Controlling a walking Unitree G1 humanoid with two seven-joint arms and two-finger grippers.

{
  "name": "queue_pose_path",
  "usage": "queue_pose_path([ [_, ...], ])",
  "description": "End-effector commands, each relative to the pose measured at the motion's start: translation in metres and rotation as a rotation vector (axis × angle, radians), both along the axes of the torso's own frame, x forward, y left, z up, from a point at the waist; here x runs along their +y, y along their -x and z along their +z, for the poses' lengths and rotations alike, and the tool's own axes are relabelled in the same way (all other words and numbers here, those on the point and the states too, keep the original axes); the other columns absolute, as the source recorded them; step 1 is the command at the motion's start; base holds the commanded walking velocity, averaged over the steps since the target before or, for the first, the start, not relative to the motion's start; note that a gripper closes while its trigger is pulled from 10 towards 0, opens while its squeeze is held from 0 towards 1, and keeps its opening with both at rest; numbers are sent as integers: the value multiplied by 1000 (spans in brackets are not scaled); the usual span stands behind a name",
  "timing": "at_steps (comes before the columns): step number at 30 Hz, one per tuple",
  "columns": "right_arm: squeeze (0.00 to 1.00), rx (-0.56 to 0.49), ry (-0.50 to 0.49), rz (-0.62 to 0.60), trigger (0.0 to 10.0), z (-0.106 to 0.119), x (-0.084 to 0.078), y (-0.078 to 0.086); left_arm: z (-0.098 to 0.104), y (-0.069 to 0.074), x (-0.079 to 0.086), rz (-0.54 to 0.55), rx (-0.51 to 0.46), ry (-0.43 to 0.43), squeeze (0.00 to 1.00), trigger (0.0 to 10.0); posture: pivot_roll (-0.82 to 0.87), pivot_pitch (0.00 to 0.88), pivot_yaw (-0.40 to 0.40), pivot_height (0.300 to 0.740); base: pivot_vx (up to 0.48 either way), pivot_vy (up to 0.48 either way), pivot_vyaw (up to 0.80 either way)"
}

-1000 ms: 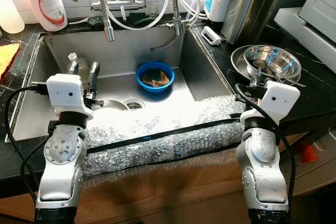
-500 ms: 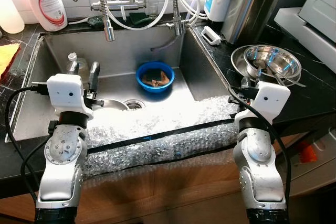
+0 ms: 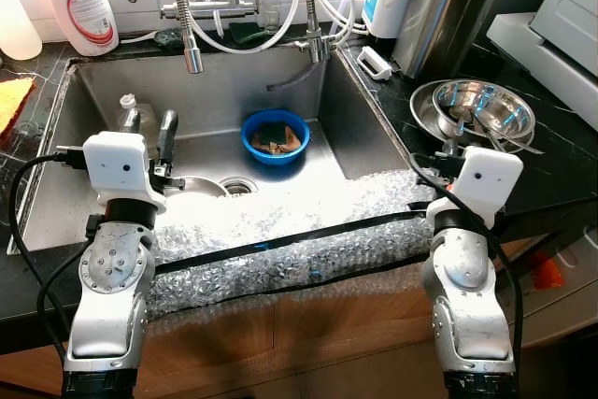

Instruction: Kitchen organization

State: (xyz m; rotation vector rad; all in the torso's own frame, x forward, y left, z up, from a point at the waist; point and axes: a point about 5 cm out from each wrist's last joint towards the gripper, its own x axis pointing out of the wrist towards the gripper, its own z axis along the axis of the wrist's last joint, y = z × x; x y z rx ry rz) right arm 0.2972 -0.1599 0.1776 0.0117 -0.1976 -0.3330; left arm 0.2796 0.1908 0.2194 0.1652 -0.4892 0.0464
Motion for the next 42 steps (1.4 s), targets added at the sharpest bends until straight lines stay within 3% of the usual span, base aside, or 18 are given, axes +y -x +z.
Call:
queue_pose_path([
  [1, 43, 10, -3, -12, 10000, 0, -1, -2, -2, 0, -1, 3, 2, -8, 0, 10000, 55, 110, -69, 740, 0, 0, 0],
  [2, 0, 11, -5, -13, 10000, 0, -1, -2, -1, 0, -1, 4, 1, -8, 0, 10000, 56, 109, -68, 740, 0, 0, 0],
  [10, 0, 12, -94, -6, 10000, 0, 0, -9, -1, -1, -1, 3, -2, -7, 0, 10000, 56, 105, -69, 740, 0, 0, 0],
  [11, 333, 11, -100, -5, 10000, 0, 0, -10, -1, 0, -1, 3, -2, -8, 0, 10000, 57, 105, -68, 740, 0, 0, 0],
  [12, 855, 11, -102, -5, 10000, 0, 0, -10, -1, 0, -1, 3, -2, -7, 0, 10000, 57, 105, -68, 740, 0, 0, 0],
  [13, 855, 11, -103, -6, 10000, 0, 0, -11, -1, 0, -1, 3, -3, -7, 0, 10000, 57, 105, -68, 740, 0, 0, 0],
  [14, 1000, 10, -102, -6, 10000, 0, 1, -12, -1, 0, -1, 4, -3, -7, 0, 10000, 56, 105, -67, 740, 0, 0, 0],
  [16, 1000, 11, -96, -2, 10000, 0, 1, -13, -1, 0, -1, 3, -2, -7, 0, 10000, 54, 106, -68, 740, 0, 0, 0],
  [17, 741, 11, -95, -3, 10000, 0, 1, -14, -1, 0, -1, 2, -2, -7, 0, 10000, 58, 107, -68, 740, 0, 0, 0],
  [18, 741, 11, -95, -3, 10000, 0, 1, -14, -1, 0, -2, 2, -2, -8, 0, 10000, 58, 107, -68, 740, 0, 0, 0],
  [19, 0, 11, -95, -4, 10000, 0, 0, -15, -1, 0, -1, 2, -2, -7, 0, 10000, 56, 109, -68, 740, 0, 0, 0],
  [38, 0, -51, -30, -11, 10000, 12, -6, -22, -1, 0, -1, 7, 0, -6, 0, 10000, 58, 117, -70, 740, 0, 0, 0],
  [39, 0, -46, -29, -16, 4941, 11, -6, -22, -1, 0, -1, 7, 1, -6, 0, 10000, 57, 117, -70, 740, 0, 0, 0],
  [40, 0, -45, -29, -18, 4941, 11, -7, -22, -1, 0, -1, 7, 1, -7, 0, 10000, 57, 117, -70, 740, 0, 0, 0],
  [41, 0, -37, -31, -29, 0, 9, -8, -22, -2, 0, -1, 5, 3, -7, 0, 10000, 58, 117, -69, 740, 0, 0, 0],
  [42, 0, -37, -31, -29, 0, 9, -8, -22, -2, 0, -1, 5, 3, -7, 0, 10000, 58, 117, -69, 740, 0, 0, 0],
])
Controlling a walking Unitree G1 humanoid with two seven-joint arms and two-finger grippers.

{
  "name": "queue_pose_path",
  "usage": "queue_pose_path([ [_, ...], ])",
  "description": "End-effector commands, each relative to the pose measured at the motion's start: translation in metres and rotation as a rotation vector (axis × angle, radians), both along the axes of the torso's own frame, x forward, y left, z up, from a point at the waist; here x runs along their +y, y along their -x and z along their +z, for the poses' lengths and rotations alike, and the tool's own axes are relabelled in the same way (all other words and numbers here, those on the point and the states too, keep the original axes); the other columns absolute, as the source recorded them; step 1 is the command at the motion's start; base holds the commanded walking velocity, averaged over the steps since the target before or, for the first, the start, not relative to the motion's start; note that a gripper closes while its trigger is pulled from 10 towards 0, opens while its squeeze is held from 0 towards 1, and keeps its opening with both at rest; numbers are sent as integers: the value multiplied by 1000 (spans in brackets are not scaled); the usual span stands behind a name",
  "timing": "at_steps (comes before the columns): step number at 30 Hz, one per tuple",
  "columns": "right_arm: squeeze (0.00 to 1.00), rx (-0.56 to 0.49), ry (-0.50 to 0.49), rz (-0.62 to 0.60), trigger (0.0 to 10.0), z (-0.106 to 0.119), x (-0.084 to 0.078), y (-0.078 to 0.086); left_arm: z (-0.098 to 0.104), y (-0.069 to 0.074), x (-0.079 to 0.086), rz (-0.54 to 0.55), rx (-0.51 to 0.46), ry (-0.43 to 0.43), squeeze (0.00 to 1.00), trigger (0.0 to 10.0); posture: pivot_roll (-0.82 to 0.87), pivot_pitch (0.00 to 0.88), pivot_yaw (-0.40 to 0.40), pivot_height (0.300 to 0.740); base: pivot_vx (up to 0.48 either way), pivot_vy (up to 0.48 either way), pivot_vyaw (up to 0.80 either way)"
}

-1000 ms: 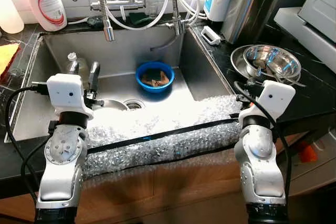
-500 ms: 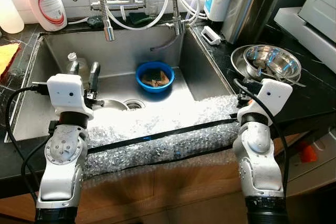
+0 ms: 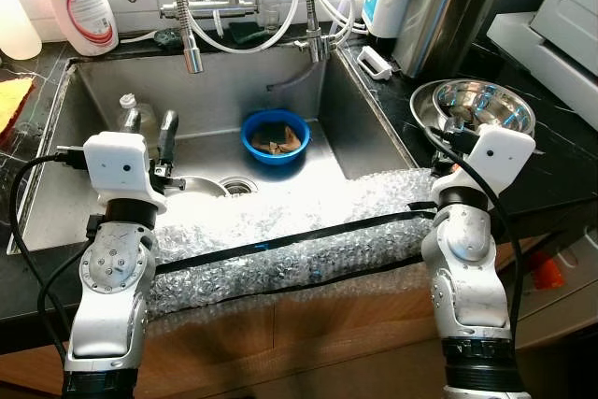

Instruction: Kitchen organization

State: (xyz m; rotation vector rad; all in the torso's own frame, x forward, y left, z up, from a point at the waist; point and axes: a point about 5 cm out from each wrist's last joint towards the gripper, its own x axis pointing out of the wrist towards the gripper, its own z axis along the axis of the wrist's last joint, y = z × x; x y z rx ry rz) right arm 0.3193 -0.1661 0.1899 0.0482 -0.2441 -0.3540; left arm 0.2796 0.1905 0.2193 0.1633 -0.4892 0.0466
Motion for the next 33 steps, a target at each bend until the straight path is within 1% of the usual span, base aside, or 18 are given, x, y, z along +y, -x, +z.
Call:
queue_pose_path([
  [1, 0, 22, 1, -8, 0, -4, -2, -1, -2, 0, -1, 4, 4, -9, 0, 10000, 58, 117, -69, 740, 0, 0, 0],
  [2, 0, 30, 2, -4, 2353, -5, -1, -2, -2, 0, -1, 3, 5, -9, 0, 10000, 58, 117, -69, 740, 0, 0, 0],
  [3, 0, 32, 2, -3, 4078, -5, -1, -2, -2, 0, -1, 3, 5, -9, 0, 10000, 58, 117, -69, 740, 0, 0, 0],
  [4, 0, 36, 2, 0, 6784, -5, -1, -2, -2, 0, -1, 3, 6, -9, 0, 10000, 58, 117, -70, 740, 0, 0, 0],
  [5, 0, 37, 2, 1, 10000, -6, 0, -2, -2, 0, -1, 3, 6, -9, 0, 10000, 58, 117, -70, 740, 0, 0, 0],
  [6, 0, 38, 1, 2, 10000, -6, 0, -2, -2, 0, -1, 3, 6, -9, 0, 10000, 58, 117, -70, 740, 0, 0, 0],
  [7, 0, 38, 1, 3, 9059, -6, 0, -2, -2, 0, -1, 3, 6, -9, 0, 10000, 58, 117, -70, 740, 0, 0, 0],
  [8, 0, 40, 1, 3, 3333, -6, 0, -3, -2, 0, -1, 3, 6, -9, 0, 10000, 59, 118, -69, 740, 0, 0, 0],
  [9, 0, 39, 1, 3, 1098, -6, 1, -3, -2, 0, -1, 4, 5, -9, 0, 10000, 59, 118, -69, 740, 0, 0, 0],
  [10, 0, 37, 0, 3, 78, -5, 1, -3, -2, 0, -1, 4, 4, -8, 0, 10000, 59, 117, -70, 740, 0, 0, 0],
  [12, 0, 30, -2, 3, 0, -4, 1, -3, -2, 0, -1, 5, 4, -8, 0, 10000, 59, 117, -69, 740, 0, 0, 0],
  [20, 0, 22, -3, 11, 0, -2, 1, -4, -2, 0, -1, 4, 3, -8, 0, 10000, 59, 118, -68, 740, 0, 0, 0],
  [23, 0, 1, -8, 22, 0, 0, 3, -5, -1, -1, -1, 5, 2, -8, 0, 10000, 60, 114, -68, 740, 0, 0, 0],
  [24, 0, -12, -9, 26, 3216, 2, 4, -5, -1, -1, -1, 5, 0, -9, 0, 10000, 60, 113, -67, 740, 0, 0, 0],
  [25, 0, -17, -8, 26, 3922, 4, 4, -5, -1, -1, -1, 5, -1, -8, 0, 10000, 60, 113, -67, 740, 0, 0, 0],
  [26, 0, -25, -9, 25, 10000, 5, 4, -4, -1, -1, -1, 5, -2, -7, 0, 10000, 60, 110, -68, 740, 0, 0, 0],
  [33, 0, -52, -12, 30, 10000, 9, 4, -4, 0, -1, -1, 4, -4, -7, 0, 10000, 61, 107, -68, 740, 0, 0, 0],
])
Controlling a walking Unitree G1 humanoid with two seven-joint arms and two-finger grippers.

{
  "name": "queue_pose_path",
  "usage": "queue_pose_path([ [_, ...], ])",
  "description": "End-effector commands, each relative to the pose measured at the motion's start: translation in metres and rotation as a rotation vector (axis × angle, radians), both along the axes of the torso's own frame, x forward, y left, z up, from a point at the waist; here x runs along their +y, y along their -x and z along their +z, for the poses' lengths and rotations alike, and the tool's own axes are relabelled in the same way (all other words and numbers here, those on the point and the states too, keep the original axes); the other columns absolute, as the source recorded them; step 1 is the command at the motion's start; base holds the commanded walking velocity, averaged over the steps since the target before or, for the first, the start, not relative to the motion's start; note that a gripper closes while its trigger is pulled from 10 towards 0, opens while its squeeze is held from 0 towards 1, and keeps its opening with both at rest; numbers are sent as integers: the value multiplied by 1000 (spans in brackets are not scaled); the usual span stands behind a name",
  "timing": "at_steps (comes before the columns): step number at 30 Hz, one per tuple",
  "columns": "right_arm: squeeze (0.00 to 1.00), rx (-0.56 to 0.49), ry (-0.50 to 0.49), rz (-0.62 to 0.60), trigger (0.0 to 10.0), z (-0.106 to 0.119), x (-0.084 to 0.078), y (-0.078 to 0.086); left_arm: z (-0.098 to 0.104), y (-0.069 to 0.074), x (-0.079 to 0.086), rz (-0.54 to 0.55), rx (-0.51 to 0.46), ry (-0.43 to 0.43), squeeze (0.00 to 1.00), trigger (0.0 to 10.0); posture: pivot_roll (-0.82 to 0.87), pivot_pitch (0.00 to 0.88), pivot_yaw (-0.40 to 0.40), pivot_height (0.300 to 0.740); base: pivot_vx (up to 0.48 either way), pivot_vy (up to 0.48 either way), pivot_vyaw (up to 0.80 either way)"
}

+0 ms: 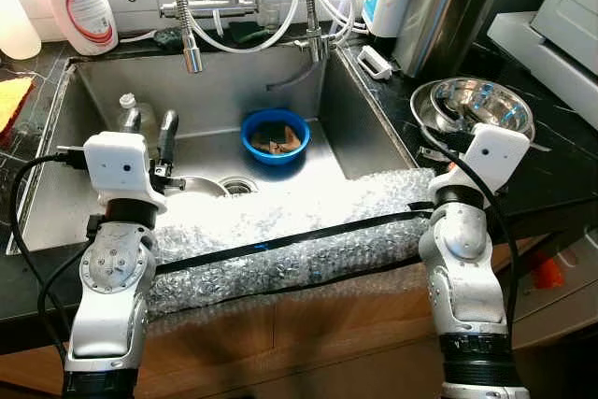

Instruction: Kitchen organization

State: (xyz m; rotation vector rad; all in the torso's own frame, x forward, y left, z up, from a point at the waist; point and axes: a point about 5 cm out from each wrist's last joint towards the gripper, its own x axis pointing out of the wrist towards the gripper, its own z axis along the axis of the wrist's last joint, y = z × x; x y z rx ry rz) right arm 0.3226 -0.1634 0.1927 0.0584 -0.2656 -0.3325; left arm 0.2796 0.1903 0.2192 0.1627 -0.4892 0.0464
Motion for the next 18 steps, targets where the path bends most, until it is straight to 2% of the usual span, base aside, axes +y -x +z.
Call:
queue_pose_path([
  [1, 0, -31, -9, 8, 10000, 6, 2, -1, 0, -1, -1, 5, -5, -8, 0, 10000, 60, 106, -68, 740, 0, 0, 0],
  [6, 0, -70, -8, 11, 10000, 12, 2, 0, 0, -1, 0, 7, -8, -8, 0, 10000, 60, 103, -67, 740, 0, 0, 0],
  [8, 0, -108, 34, 25, 10000, 18, 4, 1, 0, -1, 0, 8, -9, -8, 0, 10000, 59, 101, -67, 740, 0, 0, 0],
  [18, 0, -180, 108, 72, 10000, 30, 14, 3, 1, -2, 0, 12, -15, -6, 0, 10000, 58, 100, -67, 740, 0, 0, 0],
])
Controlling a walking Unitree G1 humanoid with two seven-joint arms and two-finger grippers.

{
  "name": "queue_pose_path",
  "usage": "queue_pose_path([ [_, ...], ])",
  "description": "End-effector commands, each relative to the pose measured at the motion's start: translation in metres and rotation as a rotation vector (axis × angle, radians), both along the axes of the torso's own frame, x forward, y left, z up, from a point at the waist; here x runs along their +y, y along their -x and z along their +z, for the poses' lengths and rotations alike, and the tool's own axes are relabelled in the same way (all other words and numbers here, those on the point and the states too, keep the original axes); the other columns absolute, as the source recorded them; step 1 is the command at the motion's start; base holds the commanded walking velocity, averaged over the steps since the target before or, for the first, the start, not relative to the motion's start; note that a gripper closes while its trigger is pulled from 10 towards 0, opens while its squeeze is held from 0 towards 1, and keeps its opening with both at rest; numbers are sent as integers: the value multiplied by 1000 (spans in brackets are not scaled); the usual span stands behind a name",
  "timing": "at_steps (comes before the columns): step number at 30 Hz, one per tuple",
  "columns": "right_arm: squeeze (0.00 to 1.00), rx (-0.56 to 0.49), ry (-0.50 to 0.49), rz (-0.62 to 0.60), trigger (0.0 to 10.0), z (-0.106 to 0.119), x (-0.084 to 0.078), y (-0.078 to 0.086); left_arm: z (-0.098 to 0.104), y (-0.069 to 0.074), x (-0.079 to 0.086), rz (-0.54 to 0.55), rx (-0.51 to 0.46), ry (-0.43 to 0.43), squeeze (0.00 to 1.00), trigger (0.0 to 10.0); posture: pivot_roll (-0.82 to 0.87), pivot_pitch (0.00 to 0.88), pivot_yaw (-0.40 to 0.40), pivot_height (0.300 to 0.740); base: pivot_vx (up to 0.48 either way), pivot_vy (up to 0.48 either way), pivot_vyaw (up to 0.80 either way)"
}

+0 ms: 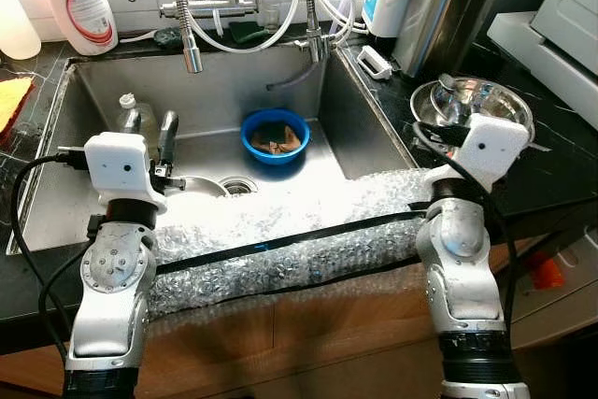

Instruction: Kitchen organization

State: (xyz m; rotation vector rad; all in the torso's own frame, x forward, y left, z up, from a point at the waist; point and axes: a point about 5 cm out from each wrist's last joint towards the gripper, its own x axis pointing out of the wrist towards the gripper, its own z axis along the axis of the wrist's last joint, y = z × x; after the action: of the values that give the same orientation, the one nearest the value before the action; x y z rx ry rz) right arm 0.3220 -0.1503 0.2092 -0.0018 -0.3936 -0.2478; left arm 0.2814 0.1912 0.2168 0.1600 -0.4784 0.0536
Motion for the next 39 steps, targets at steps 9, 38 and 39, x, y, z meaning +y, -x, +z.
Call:
queue_pose_path([
  [9, 0, -183, 162, 99, 10000, 34, 11, 6, 5, 0, 0, 13, -32, -9, 0, 10000, 56, 107, -67, 740, 0, 0, 0],
  [38, 0, -241, -753, 647, 10000, 33, 14, 9, 11, 0, -1, 9, -44, -12, 0, 10000, 61, 123, -61, 740, 0, 0, 0],
  [39, 0, -213, -731, 638, 10000, 30, 15, 8, 11, 0, -1, 7, -44, -13, 0, 10000, 62, 122, -59, 740, 0, 0, 0],
])
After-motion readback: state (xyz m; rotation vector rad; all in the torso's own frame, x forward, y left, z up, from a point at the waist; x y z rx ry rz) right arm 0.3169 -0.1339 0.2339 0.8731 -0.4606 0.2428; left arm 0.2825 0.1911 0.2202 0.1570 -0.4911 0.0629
